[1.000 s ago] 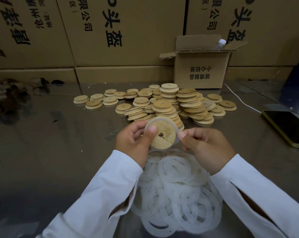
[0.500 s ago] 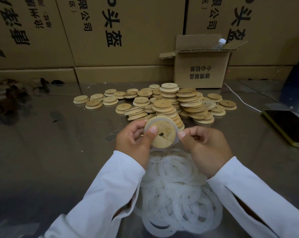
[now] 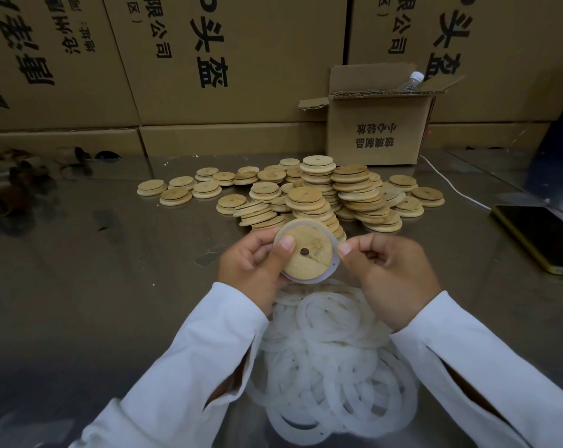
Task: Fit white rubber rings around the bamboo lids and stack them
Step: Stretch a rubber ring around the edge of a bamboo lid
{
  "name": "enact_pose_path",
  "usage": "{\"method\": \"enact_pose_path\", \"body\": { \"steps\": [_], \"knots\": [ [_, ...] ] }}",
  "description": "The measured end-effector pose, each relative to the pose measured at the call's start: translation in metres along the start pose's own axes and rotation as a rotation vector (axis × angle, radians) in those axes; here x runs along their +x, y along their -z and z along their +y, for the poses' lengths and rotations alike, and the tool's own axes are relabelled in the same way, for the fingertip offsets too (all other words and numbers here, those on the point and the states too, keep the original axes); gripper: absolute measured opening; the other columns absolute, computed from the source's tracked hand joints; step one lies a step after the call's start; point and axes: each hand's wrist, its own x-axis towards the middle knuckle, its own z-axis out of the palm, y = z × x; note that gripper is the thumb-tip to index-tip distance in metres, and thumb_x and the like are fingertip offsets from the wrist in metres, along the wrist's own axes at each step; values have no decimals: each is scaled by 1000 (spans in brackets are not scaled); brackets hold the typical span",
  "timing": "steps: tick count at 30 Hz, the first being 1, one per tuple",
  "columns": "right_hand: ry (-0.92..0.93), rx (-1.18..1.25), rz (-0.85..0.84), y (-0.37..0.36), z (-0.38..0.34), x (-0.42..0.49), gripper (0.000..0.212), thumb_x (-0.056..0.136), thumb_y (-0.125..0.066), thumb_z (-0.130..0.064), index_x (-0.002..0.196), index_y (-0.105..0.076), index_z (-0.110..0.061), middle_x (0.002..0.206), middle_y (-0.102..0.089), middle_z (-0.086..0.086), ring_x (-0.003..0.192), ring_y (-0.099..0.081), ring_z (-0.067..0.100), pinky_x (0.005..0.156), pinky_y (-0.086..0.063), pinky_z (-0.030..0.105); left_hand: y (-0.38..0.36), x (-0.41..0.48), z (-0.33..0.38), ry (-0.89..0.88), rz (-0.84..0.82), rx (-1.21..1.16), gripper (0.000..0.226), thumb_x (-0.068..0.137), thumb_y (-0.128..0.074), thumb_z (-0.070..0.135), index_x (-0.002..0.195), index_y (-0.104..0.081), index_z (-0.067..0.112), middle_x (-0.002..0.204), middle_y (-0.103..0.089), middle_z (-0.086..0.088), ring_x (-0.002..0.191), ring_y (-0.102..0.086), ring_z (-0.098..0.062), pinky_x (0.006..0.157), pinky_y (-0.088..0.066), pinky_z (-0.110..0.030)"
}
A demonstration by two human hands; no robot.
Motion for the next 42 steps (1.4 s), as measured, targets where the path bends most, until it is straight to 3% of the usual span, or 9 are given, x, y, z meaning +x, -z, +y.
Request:
{"method": "enact_pose_path", "body": {
  "steps": [5,18,22,27,31,35,38,40,42],
  "knots": [
    [17,-32,-17,0,1,-1,22,86,-61,-11,66,-59,-19,57,-52,-2,42,-45,-4,42,-35,4,0,0,-1,54,-8,-50,14,79,-59,11,92,-64,7,75,-73,-5,72,-70,-16,58,-56,-25],
    [-20,100,0,5,0,0,13,78,-70,-17,66,-68,-21,49,-60,-12,48,-52,-8,47,-38,2,-1,-1,2,79,-9,-87,32,67,-63,21,94,-64,4,79,-74,-8,75,-71,-19,58,-57,-26],
    [-50,115,49,9,4,3,11,75,-73,-20,65,-69,-23,53,-63,-14,51,-55,-9,48,-40,1,7,6,8,108,192,-93,5,81,-62,10,86,-65,10,70,-73,-1,67,-70,-13,53,-55,-22],
    [-81,55,71,10,10,7,13,75,-73,-22,64,-68,-25,61,-64,-11,52,-56,-6,47,-39,1,31,22,12,40,508,224,3,83,-66,15,83,-64,17,69,-63,2,62,-60,-11,42,-49,-15],
    [-110,12,98,12,15,10,13,76,-73,-23,64,-68,-26,65,-65,-9,58,-55,3,44,-38,2,50,31,9,80,592,413,20,83,-67,20,101,-67,12,79,-64,-4,65,-57,-17,71,-47,-27],
    [-142,-12,127,14,19,14,13,77,-72,-23,65,-67,-26,64,-64,-7,58,-54,4,47,-38,10,67,38,8,142,666,548,24,83,-66,21,105,-67,11,90,-63,-7,70,-54,-22,71,-39,-28],
    [-159,-13,138,16,21,16,12,78,-71,-23,67,-67,-25,65,-64,-5,60,-54,4,52,-35,14,79,44,9,152,714,560,29,81,-68,23,108,-64,11,100,-64,-10,86,-57,-28,83,-43,-32],
    [-165,-14,145,16,22,17,11,78,-71,-22,68,-67,-24,65,-63,-4,60,-54,5,47,-37,10,88,49,6,156,753,567,26,79,-70,26,102,-61,17,100,-64,-8,97,-59,-32,99,-41,-40],
    [-171,-14,145,15,22,18,10,78,-71,-21,69,-67,-22,66,-63,-4,61,-54,6,43,-38,7,96,52,2,181,782,600,22,77,-71,30,91,-55,25,92,-61,-4,101,-58,-35,101,-38,-48]
  ]
}}
